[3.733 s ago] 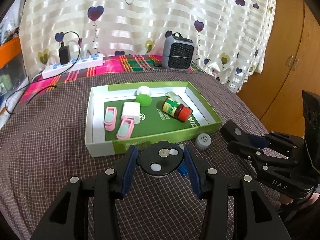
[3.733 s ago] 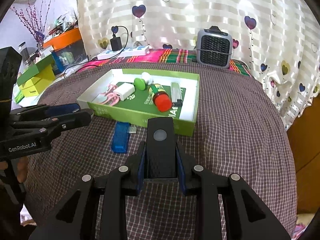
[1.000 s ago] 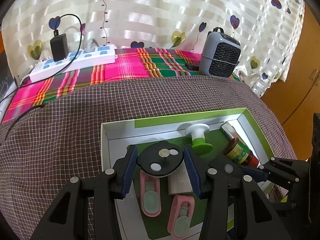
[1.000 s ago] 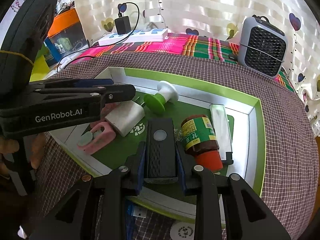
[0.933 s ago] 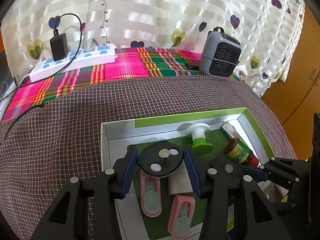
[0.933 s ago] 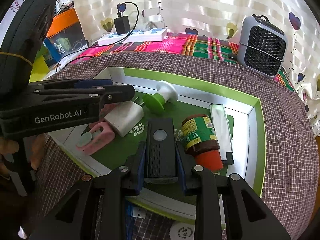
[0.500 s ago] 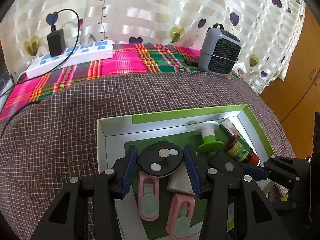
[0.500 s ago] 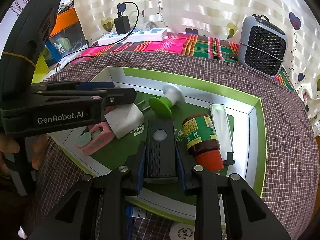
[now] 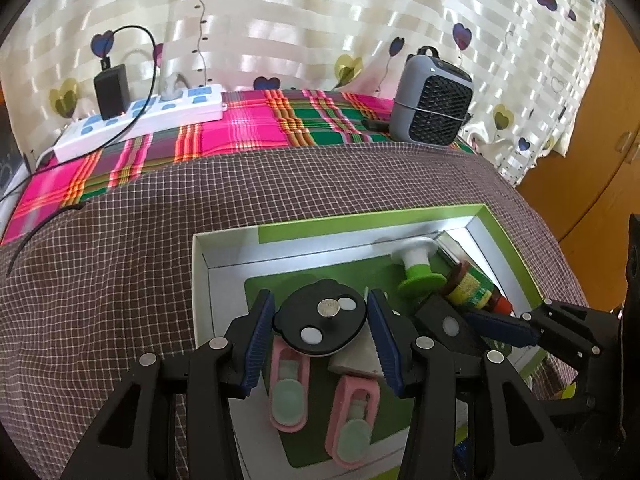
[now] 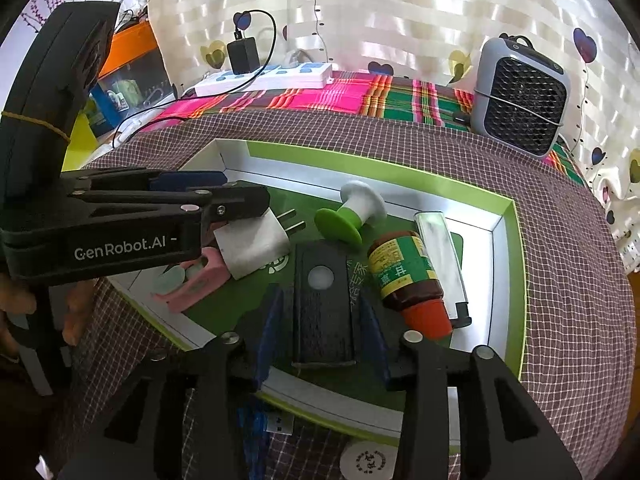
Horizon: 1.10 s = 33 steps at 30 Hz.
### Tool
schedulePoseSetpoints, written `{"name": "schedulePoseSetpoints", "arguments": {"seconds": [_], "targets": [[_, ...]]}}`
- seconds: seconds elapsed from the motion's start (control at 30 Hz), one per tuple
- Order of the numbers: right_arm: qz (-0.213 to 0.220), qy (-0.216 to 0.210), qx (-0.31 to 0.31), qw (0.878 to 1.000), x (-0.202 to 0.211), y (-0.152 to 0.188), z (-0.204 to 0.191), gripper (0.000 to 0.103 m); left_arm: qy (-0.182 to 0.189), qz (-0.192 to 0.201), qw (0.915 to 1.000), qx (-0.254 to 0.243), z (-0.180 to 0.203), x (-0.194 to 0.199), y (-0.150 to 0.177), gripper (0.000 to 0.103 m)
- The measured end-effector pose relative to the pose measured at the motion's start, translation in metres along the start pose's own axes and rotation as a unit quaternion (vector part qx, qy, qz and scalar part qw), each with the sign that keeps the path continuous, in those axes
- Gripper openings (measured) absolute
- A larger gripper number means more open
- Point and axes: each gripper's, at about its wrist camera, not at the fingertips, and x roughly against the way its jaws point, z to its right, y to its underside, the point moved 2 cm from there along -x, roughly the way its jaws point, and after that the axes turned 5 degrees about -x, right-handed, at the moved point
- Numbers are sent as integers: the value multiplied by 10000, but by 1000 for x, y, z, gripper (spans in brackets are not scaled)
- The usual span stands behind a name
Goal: Organize rigid objects
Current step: 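Lower and release the black disc from the left tool while the right tool releases the black device, then withdraw both tools from the box toward the blue USB stick and white jar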
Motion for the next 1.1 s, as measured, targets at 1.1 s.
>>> {"name": "schedulePoseSetpoints", "arguments": {"seconds": [1.1], "targets": [[714,330,-471,9958,83,45,5,41,-493,699,9958,337,36,105,66,47]]}}
